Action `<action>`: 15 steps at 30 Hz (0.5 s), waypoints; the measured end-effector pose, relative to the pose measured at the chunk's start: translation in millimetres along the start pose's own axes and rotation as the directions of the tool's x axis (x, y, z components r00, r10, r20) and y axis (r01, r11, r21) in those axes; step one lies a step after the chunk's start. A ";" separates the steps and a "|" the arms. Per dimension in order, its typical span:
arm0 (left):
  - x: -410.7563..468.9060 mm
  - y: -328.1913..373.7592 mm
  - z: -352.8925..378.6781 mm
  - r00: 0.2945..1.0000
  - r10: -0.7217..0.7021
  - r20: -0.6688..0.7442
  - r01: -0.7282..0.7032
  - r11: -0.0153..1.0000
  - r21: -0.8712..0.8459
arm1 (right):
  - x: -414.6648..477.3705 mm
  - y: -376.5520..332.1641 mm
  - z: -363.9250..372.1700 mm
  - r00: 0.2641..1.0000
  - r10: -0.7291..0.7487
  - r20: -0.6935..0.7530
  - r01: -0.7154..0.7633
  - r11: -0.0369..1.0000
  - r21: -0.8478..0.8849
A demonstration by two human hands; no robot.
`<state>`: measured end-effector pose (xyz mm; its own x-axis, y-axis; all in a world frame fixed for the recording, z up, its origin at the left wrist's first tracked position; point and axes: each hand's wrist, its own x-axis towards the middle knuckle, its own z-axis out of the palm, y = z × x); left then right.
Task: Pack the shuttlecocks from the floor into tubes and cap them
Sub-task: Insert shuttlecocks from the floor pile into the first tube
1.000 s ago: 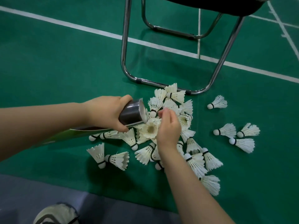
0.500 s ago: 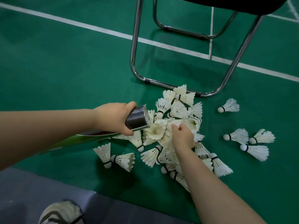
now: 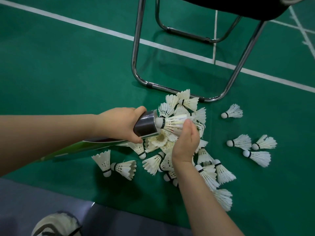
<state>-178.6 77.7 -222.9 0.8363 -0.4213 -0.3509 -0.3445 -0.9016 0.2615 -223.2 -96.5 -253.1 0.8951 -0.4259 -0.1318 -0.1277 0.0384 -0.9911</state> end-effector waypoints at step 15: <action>-11.8 9.3 -22.4 0.992 0.122 -0.037 -0.120 0.992 0.048 | 13.3 -55.5 -8.2 0.271 0.390 0.880 -0.007 0.915 -0.404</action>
<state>-182.2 76.5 -196.2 0.8032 -0.5240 -0.2833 -0.4622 -0.8482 0.2585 -207.7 -111.8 -199.6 0.5688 0.6947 -0.4404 -0.2954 -0.3271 -0.8976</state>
